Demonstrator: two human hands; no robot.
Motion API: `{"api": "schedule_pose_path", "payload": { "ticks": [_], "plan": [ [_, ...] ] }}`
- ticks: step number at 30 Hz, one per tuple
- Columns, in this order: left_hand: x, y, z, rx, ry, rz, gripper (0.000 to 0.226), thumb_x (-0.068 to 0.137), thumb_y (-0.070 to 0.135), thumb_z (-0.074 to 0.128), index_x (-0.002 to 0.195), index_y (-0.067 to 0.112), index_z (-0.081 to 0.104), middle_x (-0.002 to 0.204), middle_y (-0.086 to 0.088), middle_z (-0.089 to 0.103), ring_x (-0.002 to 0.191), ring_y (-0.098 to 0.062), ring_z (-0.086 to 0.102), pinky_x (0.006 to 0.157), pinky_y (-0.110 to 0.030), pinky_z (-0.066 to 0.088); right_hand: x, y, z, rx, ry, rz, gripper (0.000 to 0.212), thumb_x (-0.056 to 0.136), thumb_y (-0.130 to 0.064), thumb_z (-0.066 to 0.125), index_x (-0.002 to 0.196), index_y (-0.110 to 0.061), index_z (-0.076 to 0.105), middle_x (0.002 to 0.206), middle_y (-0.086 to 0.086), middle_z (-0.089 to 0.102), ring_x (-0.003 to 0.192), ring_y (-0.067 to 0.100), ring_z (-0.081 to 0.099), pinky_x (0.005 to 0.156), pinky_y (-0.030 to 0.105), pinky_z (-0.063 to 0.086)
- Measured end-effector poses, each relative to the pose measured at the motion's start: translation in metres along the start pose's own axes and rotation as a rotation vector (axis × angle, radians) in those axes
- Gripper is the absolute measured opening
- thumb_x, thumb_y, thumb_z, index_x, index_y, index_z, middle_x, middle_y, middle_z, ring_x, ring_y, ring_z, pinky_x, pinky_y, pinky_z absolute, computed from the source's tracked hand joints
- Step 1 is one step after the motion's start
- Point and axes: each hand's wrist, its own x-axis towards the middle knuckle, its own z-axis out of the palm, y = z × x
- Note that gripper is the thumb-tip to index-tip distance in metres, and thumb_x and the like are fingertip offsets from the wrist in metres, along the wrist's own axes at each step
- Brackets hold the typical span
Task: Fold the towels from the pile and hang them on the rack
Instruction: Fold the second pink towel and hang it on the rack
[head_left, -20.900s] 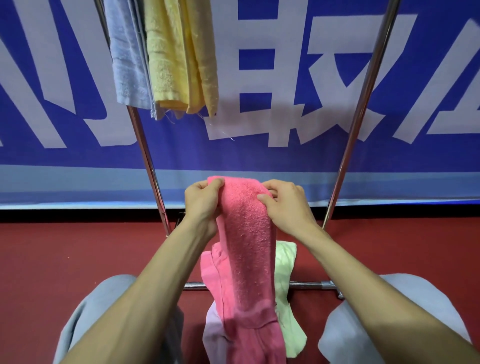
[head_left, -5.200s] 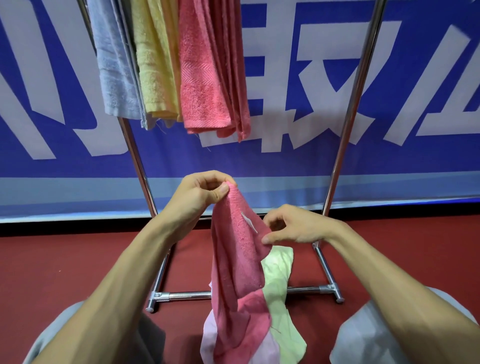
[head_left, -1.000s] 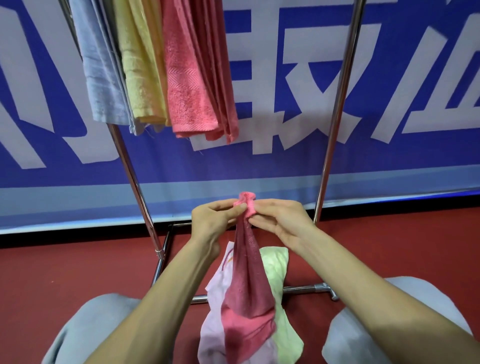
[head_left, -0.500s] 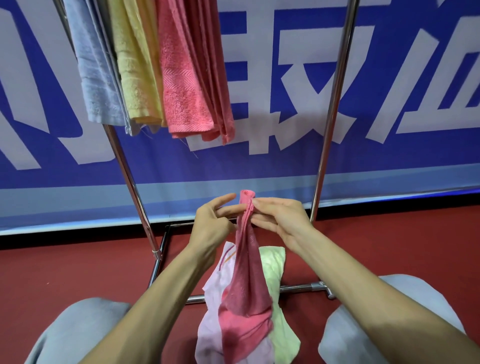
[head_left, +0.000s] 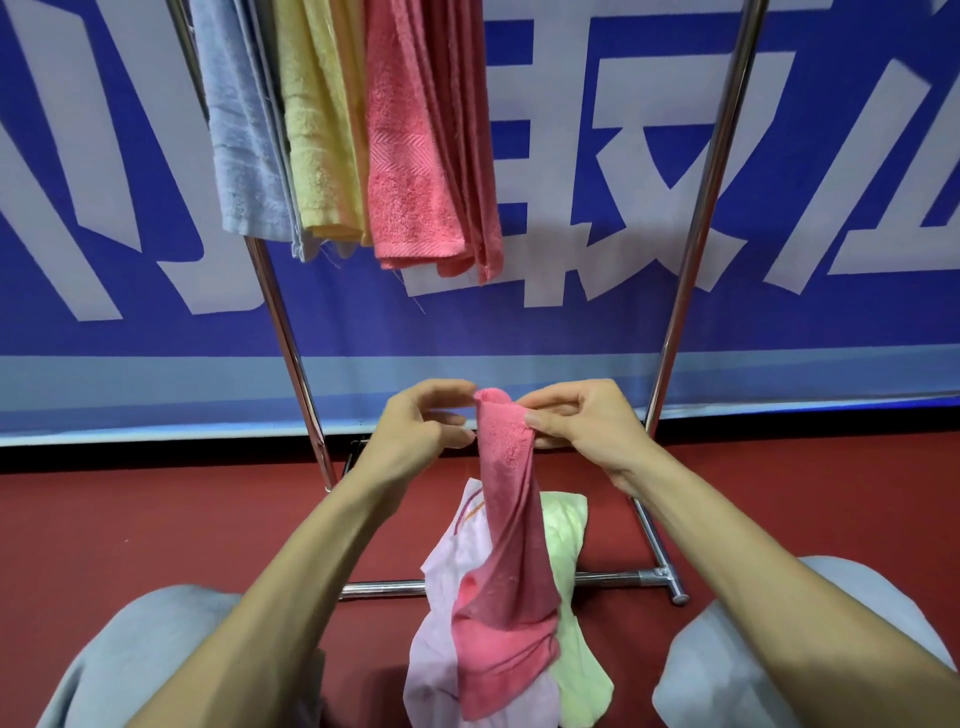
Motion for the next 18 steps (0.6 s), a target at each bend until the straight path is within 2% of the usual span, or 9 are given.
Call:
{"api": "schedule_pose_path", "payload": {
  "ticks": [2,4,5,6,8,10,14,16,18],
  "plan": [
    [0.003,-0.002,-0.007,0.266,-0.048,0.097,0.064,0.072,0.007,0.08,0.127,0.027,0.053,0.123,0.008,0.054,0.114,-0.011,0.051,0.083,-0.015,0.044,-0.002,-0.004,-0.002,-0.079,-0.07,-0.1,0.013,0.082,0.005,0.067,0.09,-0.004,0.072,0.082,0.007,0.072,0.074,0.01,0.067,0.074,0.024,0.058],
    [0.002,-0.001,-0.008,0.308,-0.127,0.097,0.081,0.066,0.023,0.086,0.136,0.03,0.045,0.128,0.012,0.049,0.118,-0.005,0.047,0.088,-0.017,0.041,-0.004,-0.01,-0.002,-0.14,-0.119,-0.199,0.015,0.084,0.004,0.065,0.09,-0.007,0.073,0.085,0.001,0.073,0.081,0.008,0.067,0.079,0.021,0.054],
    [0.002,-0.001,-0.007,0.267,-0.149,0.095,0.077,0.065,0.027,0.086,0.132,0.029,0.05,0.125,0.011,0.054,0.115,-0.004,0.051,0.091,-0.022,0.045,-0.005,-0.012,-0.003,-0.154,-0.132,-0.234,0.016,0.085,0.003,0.064,0.088,-0.01,0.073,0.083,-0.004,0.073,0.082,0.005,0.066,0.079,0.018,0.052],
    [0.003,-0.001,-0.005,0.216,-0.156,0.106,0.062,0.065,0.027,0.086,0.122,0.025,0.059,0.116,0.008,0.062,0.106,-0.004,0.058,0.091,-0.029,0.05,-0.005,-0.014,-0.004,-0.153,-0.136,-0.259,0.018,0.085,0.003,0.064,0.087,-0.012,0.073,0.081,-0.008,0.073,0.082,0.003,0.066,0.079,0.016,0.05],
    [0.002,0.001,-0.002,0.147,-0.133,0.168,0.029,0.069,0.026,0.083,0.094,0.016,0.071,0.088,0.001,0.071,0.08,-0.008,0.063,0.08,-0.037,0.052,-0.004,-0.017,-0.009,-0.124,-0.117,-0.286,0.019,0.085,0.003,0.064,0.087,-0.014,0.072,0.08,-0.011,0.073,0.082,0.0,0.066,0.078,0.014,0.048],
    [0.002,0.002,0.002,0.121,-0.082,0.229,0.02,0.07,0.028,0.081,0.078,0.013,0.071,0.071,0.001,0.066,0.067,-0.009,0.057,0.068,-0.034,0.049,-0.002,-0.017,-0.015,-0.099,-0.082,-0.292,0.018,0.084,0.003,0.065,0.09,-0.013,0.072,0.085,-0.008,0.073,0.083,0.001,0.067,0.079,0.015,0.05],
    [0.003,0.004,0.01,0.087,-0.045,0.252,0.012,0.076,0.024,0.078,0.076,0.014,0.072,0.065,0.007,0.065,0.064,-0.008,0.055,0.064,-0.033,0.047,0.002,-0.011,-0.02,-0.053,-0.055,-0.226,0.023,0.085,-0.003,0.067,0.106,-0.012,0.069,0.094,0.004,0.072,0.085,0.006,0.067,0.081,0.021,0.052],
    [0.002,0.009,0.013,0.076,-0.043,0.259,0.008,0.078,0.021,0.076,0.078,0.014,0.072,0.066,0.007,0.066,0.065,-0.008,0.056,0.064,-0.032,0.047,0.001,-0.009,-0.023,0.057,-0.163,-0.103,0.035,0.084,-0.005,0.067,0.118,-0.008,0.063,0.099,0.011,0.072,0.087,0.012,0.068,0.083,0.026,0.053],
    [0.001,0.015,0.012,0.036,-0.033,0.25,0.006,0.078,0.019,0.076,0.079,0.013,0.073,0.071,0.004,0.069,0.068,-0.008,0.059,0.065,-0.031,0.049,-0.003,-0.005,-0.024,0.086,-0.262,-0.009,0.037,0.083,-0.006,0.067,0.12,-0.006,0.062,0.106,0.02,0.071,0.095,0.023,0.069,0.09,0.031,0.054]
  ]
}}
